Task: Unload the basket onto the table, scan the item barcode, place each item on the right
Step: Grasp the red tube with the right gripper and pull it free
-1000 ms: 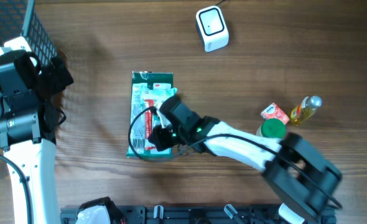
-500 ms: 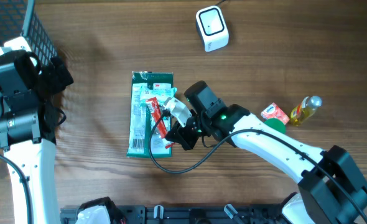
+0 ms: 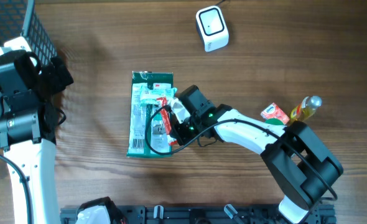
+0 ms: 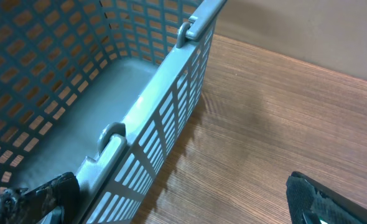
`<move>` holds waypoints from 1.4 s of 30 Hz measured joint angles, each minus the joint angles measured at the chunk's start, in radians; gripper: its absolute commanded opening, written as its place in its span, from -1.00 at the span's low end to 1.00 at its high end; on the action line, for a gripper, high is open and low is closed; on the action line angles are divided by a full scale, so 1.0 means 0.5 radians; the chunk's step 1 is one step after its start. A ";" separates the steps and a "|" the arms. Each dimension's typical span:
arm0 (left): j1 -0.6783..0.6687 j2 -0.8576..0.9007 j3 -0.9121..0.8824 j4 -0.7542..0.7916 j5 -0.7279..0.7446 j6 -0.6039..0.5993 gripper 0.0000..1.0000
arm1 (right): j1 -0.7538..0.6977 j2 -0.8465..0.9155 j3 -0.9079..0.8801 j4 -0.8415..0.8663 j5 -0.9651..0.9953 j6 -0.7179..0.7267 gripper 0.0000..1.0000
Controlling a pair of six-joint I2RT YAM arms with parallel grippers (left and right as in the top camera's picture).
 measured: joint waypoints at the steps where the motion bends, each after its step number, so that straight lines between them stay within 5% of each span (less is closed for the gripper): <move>1: 0.000 0.000 -0.001 0.000 0.000 0.000 1.00 | 0.000 0.000 0.000 0.001 0.020 0.011 -0.67; 8: 0.000 0.000 0.000 0.000 0.000 0.000 1.00 | 0.000 0.000 0.000 0.001 0.132 0.048 0.01; 25: 0.000 0.000 0.000 0.000 0.000 0.000 1.00 | 0.040 0.000 0.000 -0.033 0.143 0.329 -0.14; 34: 0.000 0.000 0.000 0.000 0.000 0.000 1.00 | 0.041 0.002 -0.043 -0.001 0.136 0.408 -0.57; 35: 0.000 0.000 0.000 0.000 -0.001 0.000 1.00 | 0.041 0.002 -0.051 0.000 0.136 0.410 -0.55; 38: 0.000 0.000 0.000 0.000 0.000 0.000 1.00 | 0.041 0.002 -0.053 0.004 0.120 0.412 -0.06; 42: 0.000 0.000 0.000 0.000 0.000 0.000 1.00 | 0.043 -0.006 -0.047 0.018 0.082 0.415 -0.07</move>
